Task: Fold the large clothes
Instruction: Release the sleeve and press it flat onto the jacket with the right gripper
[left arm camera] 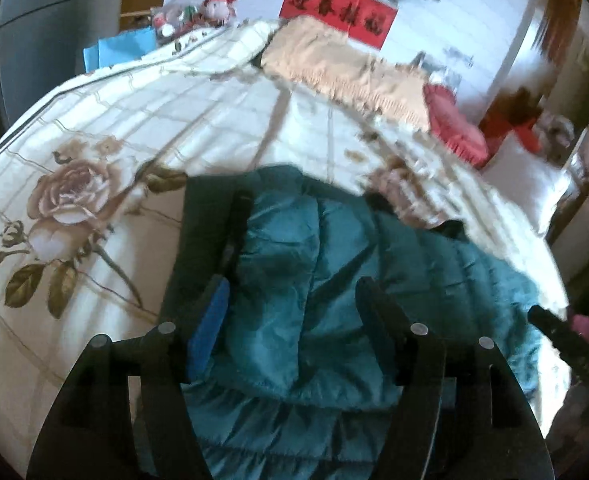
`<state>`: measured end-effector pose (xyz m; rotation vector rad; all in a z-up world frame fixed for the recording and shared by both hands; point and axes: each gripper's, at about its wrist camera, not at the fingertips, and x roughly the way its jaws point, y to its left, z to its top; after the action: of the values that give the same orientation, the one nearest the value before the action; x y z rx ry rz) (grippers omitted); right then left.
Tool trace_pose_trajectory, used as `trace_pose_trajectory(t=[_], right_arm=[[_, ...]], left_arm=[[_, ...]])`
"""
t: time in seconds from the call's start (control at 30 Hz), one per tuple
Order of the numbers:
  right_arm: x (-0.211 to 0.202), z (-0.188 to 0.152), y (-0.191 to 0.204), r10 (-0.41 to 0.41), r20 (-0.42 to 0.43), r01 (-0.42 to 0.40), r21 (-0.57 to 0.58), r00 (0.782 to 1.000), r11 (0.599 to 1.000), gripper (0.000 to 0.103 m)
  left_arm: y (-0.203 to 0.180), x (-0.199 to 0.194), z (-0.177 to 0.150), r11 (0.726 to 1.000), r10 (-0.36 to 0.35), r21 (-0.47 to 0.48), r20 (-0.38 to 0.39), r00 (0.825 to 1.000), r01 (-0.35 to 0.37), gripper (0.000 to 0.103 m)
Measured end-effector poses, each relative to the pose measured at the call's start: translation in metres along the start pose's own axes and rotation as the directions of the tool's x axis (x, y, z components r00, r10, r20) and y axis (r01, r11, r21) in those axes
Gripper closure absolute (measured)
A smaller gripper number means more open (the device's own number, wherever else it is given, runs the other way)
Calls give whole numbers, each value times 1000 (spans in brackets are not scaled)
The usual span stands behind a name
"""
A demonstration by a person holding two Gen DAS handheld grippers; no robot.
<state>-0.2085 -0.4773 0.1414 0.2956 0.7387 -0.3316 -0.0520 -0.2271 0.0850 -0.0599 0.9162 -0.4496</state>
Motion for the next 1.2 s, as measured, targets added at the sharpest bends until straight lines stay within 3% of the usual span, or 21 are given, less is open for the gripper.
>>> trace_pose_trajectory(t=[0.13, 0.23, 0.37, 0.5, 0.63, 0.83, 1.0, 1.2], right_arm=[[30, -4, -9, -52, -49, 52, 1, 997, 999, 38], [47, -11, -31, -188, -57, 189, 2, 980, 982, 38], [53, -17, -61, -160, -81, 166, 74, 984, 983, 38], [32, -10, -54, -174, -60, 177, 52, 983, 983, 39], [4, -1, -29, -102, 21, 101, 34, 995, 994, 39], [24, 1, 37, 20, -30, -22, -77, 999, 997, 38], [67, -24, 63, -70, -82, 56, -171, 994, 984, 37], [53, -28, 48, -47, -88, 35, -131, 995, 991, 35]], left_arm=[[-7, 30, -5, 999, 38, 39, -49, 998, -36, 37], [-14, 35, -12, 998, 18, 56, -37, 999, -16, 35], [-26, 39, -19, 993, 33, 115, -20, 999, -31, 34], [-26, 39, -19, 993, 29, 112, -25, 999, -27, 34], [-25, 40, -18, 994, 24, 104, -35, 999, -20, 34], [-20, 43, -15, 994, 17, 104, -46, 999, -12, 33], [-15, 48, -14, 995, 3, 99, -60, 998, 3, 33], [-17, 50, -16, 993, 9, 114, -54, 999, -3, 33]])
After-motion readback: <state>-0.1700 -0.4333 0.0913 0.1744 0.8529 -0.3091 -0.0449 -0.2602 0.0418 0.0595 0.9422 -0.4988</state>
